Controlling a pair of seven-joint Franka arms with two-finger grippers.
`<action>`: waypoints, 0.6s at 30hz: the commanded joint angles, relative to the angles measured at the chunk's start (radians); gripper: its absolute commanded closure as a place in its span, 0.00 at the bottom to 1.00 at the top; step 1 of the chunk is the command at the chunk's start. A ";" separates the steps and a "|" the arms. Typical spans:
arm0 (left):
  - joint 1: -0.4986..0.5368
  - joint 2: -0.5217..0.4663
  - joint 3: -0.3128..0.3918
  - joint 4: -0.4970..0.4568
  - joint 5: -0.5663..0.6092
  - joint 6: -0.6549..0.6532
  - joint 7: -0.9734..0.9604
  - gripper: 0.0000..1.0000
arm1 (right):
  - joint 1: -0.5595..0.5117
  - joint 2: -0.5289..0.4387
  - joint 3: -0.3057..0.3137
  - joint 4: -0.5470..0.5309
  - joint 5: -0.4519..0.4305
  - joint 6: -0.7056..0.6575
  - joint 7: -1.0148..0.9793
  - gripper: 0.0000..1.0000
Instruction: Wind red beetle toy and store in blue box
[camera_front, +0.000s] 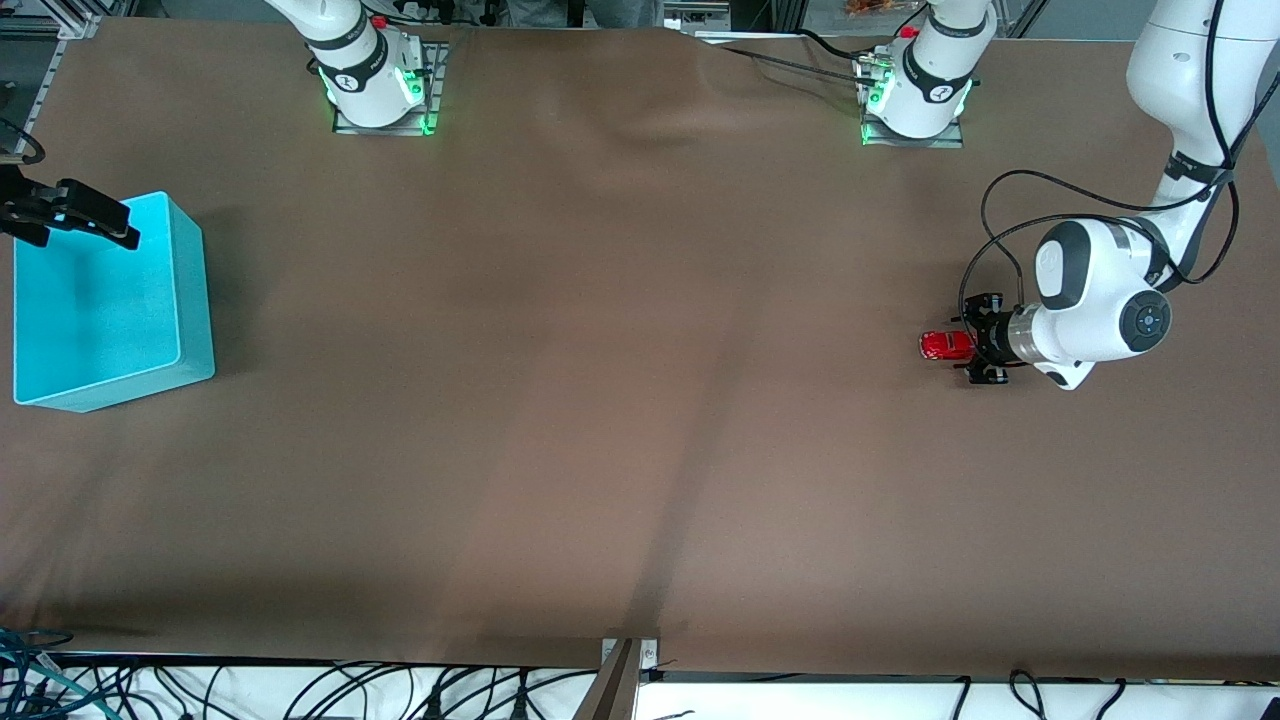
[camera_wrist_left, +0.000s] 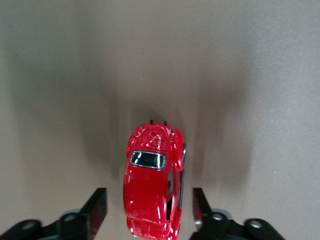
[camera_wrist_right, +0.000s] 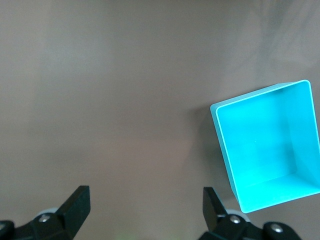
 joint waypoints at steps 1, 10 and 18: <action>-0.002 -0.008 -0.001 -0.018 -0.011 0.018 -0.011 0.77 | -0.003 0.008 0.004 0.027 -0.006 -0.010 0.006 0.00; -0.008 -0.013 -0.013 -0.007 -0.011 0.008 -0.019 1.00 | -0.003 0.010 0.004 0.025 -0.006 -0.010 0.006 0.00; -0.011 -0.016 -0.085 0.028 -0.018 0.006 -0.078 1.00 | -0.003 0.010 0.004 0.027 -0.006 -0.010 0.006 0.00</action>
